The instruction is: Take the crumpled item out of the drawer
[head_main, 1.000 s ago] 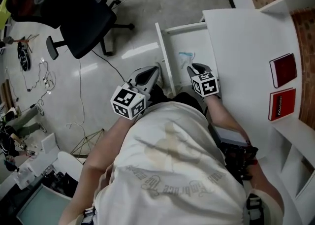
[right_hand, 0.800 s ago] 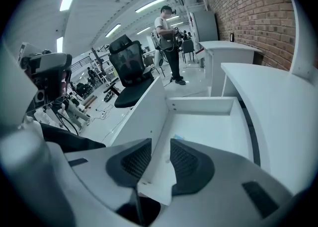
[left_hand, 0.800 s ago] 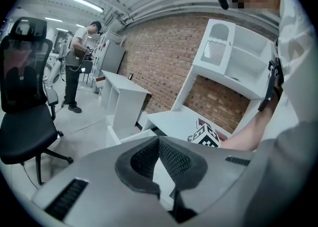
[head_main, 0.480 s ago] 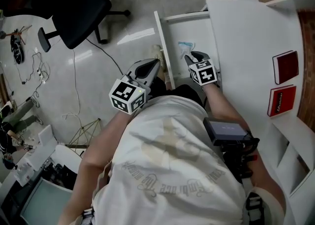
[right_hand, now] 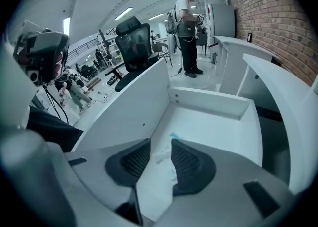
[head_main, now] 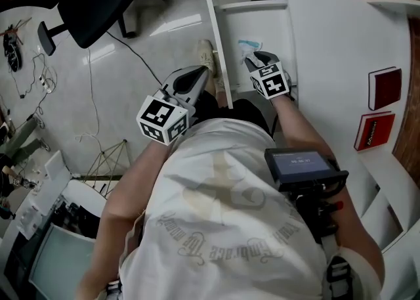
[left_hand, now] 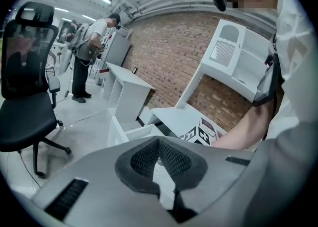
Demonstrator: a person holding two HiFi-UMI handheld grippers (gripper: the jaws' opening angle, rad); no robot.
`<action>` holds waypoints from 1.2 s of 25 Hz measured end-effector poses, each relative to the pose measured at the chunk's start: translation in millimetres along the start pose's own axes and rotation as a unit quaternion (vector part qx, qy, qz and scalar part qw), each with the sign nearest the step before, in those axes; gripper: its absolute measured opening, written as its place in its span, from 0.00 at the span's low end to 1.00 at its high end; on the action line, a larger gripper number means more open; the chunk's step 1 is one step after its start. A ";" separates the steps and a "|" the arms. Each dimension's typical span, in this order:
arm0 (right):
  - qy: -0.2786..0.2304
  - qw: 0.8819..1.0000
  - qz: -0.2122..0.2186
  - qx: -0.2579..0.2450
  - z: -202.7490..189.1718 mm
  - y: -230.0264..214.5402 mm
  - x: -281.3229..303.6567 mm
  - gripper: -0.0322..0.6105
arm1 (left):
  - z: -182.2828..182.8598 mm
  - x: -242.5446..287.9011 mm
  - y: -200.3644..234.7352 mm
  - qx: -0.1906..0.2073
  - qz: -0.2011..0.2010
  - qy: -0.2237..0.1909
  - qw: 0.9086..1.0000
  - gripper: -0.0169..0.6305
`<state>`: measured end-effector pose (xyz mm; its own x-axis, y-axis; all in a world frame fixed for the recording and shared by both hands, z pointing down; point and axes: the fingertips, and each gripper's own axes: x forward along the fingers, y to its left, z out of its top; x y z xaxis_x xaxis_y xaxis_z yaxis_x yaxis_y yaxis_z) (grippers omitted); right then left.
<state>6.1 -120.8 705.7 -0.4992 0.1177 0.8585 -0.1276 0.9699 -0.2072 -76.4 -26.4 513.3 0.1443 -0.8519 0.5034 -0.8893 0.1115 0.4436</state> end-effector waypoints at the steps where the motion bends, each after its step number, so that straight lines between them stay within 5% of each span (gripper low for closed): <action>1: 0.004 1.000 0.001 -0.004 -2.4 0.2 2.9 0.27 | -0.5 1.0 2.5 -0.005 0.002 -0.002 1.000 0.06; 30: 0.130 0.987 0.022 -0.094 -41.5 -18.4 79.3 0.52 | -33.9 5.9 31.5 -0.074 0.017 0.017 0.997 0.06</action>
<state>4.4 -120.5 797.1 -0.2613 0.1870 0.9470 0.0619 0.9823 -0.1769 -88.8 -10.5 555.4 0.1329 -0.8284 0.5442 -0.8210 0.2157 0.5287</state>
